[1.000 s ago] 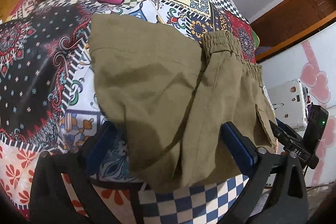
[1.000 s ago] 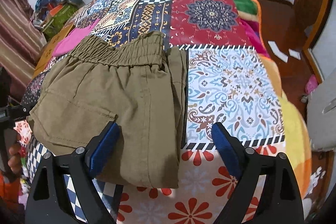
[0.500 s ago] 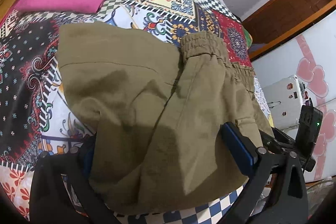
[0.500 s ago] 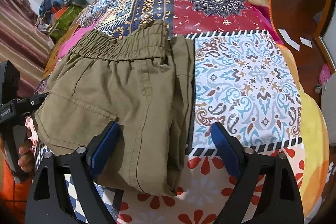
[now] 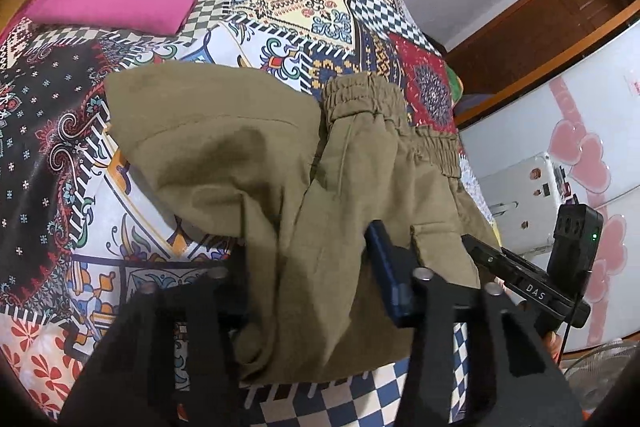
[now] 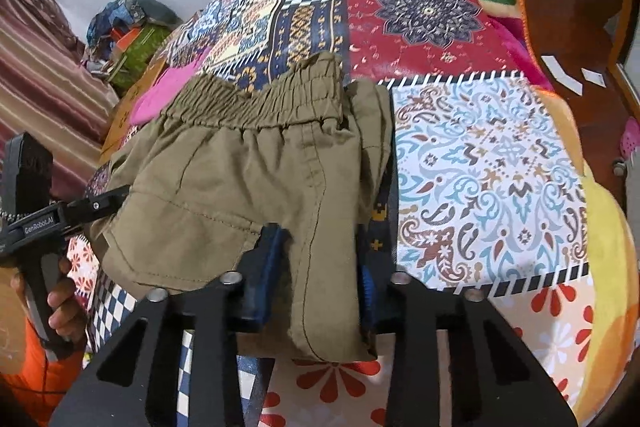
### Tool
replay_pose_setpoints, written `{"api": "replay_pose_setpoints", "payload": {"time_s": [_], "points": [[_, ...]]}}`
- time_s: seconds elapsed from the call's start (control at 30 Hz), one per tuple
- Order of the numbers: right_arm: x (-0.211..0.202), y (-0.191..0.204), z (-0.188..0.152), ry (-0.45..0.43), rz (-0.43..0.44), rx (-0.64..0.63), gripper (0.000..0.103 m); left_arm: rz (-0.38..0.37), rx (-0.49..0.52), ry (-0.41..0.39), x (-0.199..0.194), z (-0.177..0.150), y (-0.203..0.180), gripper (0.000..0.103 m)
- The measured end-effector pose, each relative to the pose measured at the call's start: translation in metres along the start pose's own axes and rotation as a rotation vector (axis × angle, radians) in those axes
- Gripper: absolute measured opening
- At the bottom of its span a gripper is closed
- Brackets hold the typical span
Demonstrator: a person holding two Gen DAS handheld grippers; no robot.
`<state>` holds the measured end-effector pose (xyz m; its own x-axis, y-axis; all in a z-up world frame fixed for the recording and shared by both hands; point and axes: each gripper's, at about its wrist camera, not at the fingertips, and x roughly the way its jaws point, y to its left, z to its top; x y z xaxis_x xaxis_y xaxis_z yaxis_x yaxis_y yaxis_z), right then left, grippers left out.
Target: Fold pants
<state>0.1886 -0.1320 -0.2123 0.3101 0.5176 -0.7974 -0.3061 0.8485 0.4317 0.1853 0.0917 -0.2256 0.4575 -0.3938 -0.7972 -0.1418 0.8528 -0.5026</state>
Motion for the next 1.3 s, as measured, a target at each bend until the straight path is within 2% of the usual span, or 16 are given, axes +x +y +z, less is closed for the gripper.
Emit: {"api": "replay_pose_setpoints", "payload": {"time_s": [0.07, 0.17, 0.27, 0.8, 1.07, 1.3], "points": [[-0.003, 0.0, 0.001, -0.009, -0.005, -0.005, 0.022, 0.002, 0.008, -0.008, -0.003, 0.0, -0.003, 0.032], [-0.008, 0.002, 0.002, -0.029, -0.017, -0.021, 0.019, 0.022, 0.052, -0.029, -0.01, 0.0, -0.012, 0.024], [-0.014, 0.006, 0.004, -0.048, -0.022, -0.04, 0.016, 0.017, 0.067, -0.045, -0.017, 0.002, -0.018, 0.021], [-0.04, 0.041, 0.024, -0.14, -0.015, -0.123, 0.014, 0.005, 0.108, -0.142, -0.061, 0.013, -0.028, 0.019], [-0.046, 0.074, 0.041, -0.192, -0.002, -0.187, 0.014, 0.008, 0.111, -0.215, -0.091, 0.025, -0.018, 0.019], [-0.041, 0.105, 0.065, -0.232, 0.017, -0.245, 0.014, 0.023, 0.104, -0.275, -0.118, 0.049, -0.002, 0.019]]}}
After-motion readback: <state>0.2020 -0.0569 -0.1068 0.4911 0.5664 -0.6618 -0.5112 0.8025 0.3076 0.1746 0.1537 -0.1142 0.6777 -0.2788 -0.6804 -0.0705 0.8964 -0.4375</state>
